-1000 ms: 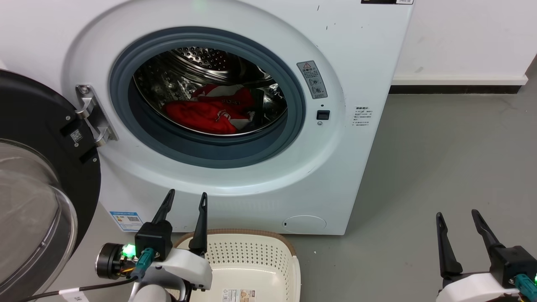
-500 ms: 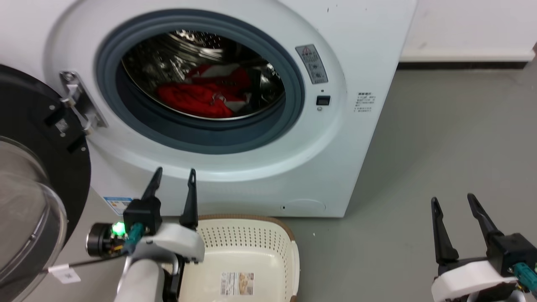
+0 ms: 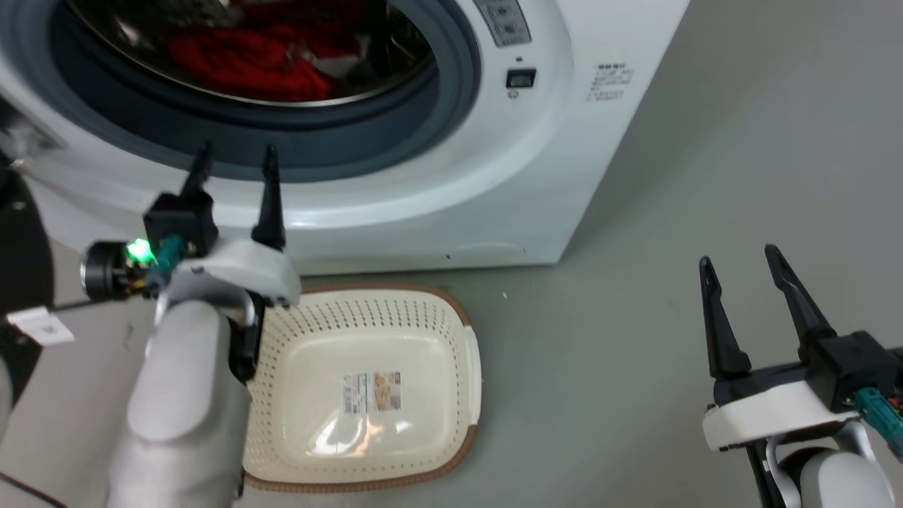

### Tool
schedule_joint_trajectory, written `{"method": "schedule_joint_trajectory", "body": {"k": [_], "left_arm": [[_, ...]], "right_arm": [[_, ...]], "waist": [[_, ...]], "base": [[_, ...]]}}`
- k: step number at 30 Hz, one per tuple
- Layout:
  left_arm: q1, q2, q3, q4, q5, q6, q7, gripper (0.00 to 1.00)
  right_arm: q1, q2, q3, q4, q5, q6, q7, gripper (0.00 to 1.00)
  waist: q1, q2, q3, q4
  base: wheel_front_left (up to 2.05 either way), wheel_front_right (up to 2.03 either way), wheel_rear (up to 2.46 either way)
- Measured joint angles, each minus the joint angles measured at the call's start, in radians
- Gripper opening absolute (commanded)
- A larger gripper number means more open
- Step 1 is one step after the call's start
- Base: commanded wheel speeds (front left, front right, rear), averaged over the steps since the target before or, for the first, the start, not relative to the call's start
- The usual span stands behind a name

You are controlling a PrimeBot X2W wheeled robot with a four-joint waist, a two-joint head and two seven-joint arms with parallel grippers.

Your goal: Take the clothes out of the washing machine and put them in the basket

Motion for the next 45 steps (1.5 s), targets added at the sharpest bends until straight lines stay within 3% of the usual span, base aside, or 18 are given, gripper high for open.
{"method": "schedule_joint_trajectory", "body": {"k": [11, 23, 33, 34, 45], "left_arm": [[-0.299, 0.132, -0.026, 0.252, 0.057, -0.02, 0.018, 1.0], [-0.606, 0.264, -0.067, 0.481, 0.103, -0.047, 0.113, 1.0], [-0.84, 0.372, -0.159, 0.592, 0.167, -0.09, 0.277, 1.0], [-0.898, 0.407, -0.202, 0.619, 0.19, -0.099, 0.339, 1.0], [-1.0, 0.49, -0.338, 0.714, 0.166, -0.106, 0.536, 1.0]], "right_arm": [[-0.065, 0.0, 0.067, 0.011, 0.025, 0.0, -0.019, 1.0], [-0.093, 0.0, 0.142, 0.06, 0.073, 0.0, -0.057, 1.0], [-0.123, -0.001, 0.203, 0.094, 0.105, 0.0, -0.081, 1.0], [-0.129, -0.001, 0.227, 0.102, 0.114, 0.0, -0.089, 1.0], [-0.143, -0.001, 0.282, 0.132, 0.157, 0.0, -0.107, 1.0]], "waist": [[0.0001, 0.0, 0.159, -0.088], [0.0001, 0.0, 0.26, -0.189], [0.0, 0.0, 0.35, -0.24], [0.0, 0.0, 0.376, -0.259], [0.0, 0.0, 0.454, -0.334]], "base": [[0.0, 0.0, 0.0], [0.0, 0.0, 0.0], [0.0, 0.0, 0.0], [0.0, 0.0, 0.0], [0.0, 0.0, 0.0]]}}
